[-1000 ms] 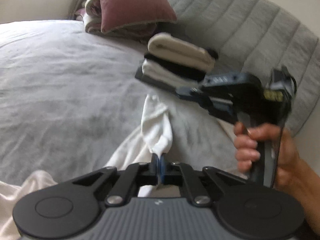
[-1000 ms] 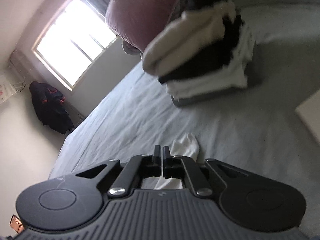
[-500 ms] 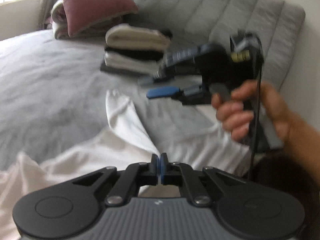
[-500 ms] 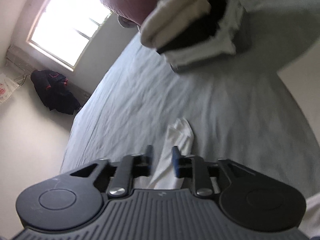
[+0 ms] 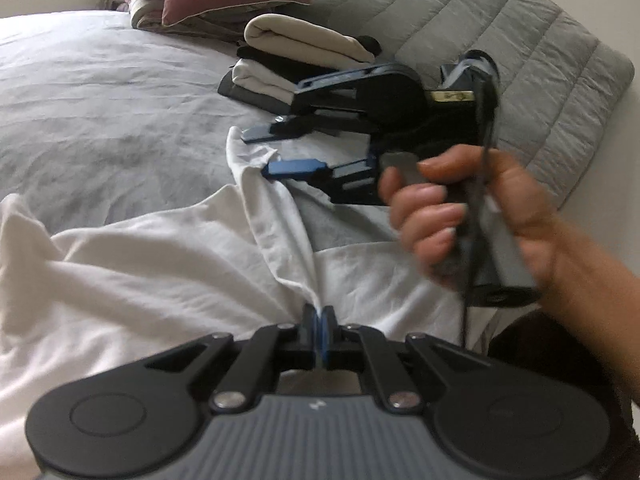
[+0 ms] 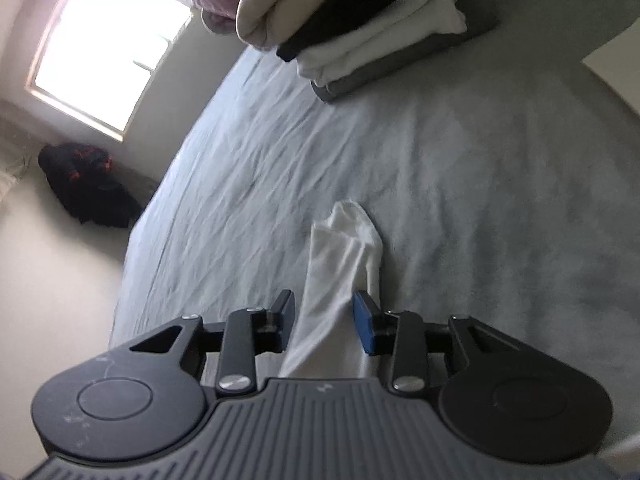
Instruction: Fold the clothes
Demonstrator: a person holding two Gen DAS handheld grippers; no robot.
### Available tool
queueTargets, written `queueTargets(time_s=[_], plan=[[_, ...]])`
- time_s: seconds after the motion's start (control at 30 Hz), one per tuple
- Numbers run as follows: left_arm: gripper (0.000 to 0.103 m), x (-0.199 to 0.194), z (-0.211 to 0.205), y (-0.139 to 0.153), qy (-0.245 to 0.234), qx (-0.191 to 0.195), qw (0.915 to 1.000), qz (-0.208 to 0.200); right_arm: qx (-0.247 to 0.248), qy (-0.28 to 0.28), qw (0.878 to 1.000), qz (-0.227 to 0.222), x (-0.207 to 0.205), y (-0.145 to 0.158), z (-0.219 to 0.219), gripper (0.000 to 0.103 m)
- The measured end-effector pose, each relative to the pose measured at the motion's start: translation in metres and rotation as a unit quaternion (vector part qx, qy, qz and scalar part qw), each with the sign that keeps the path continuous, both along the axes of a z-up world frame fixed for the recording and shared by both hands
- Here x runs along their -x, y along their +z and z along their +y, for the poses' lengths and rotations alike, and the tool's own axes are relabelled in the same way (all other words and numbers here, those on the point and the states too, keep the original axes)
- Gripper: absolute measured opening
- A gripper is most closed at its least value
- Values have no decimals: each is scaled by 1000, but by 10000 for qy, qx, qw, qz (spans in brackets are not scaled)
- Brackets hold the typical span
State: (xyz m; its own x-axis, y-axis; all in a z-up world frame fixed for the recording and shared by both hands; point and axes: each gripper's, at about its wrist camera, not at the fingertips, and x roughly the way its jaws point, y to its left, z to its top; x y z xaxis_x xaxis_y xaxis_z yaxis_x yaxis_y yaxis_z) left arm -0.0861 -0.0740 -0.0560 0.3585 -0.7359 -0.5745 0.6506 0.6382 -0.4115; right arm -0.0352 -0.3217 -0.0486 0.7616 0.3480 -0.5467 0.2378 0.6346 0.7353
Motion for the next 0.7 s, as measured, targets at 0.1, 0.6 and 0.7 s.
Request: queueTargets(time_s=[0.1, 0.6, 0.7], plan=[[2, -1, 0, -1, 49, 74, 9999, 75, 331, -82, 9994, -74, -9, 0, 10, 18], [2, -10, 56, 53, 965, 889, 9903, -450, 1357, -412, 9857, -914, 7, 102, 0, 2], [2, -8, 70, 68, 1141, 1156, 9852, -554, 1317, -465, 9840, -1109, 11, 125, 1, 2]])
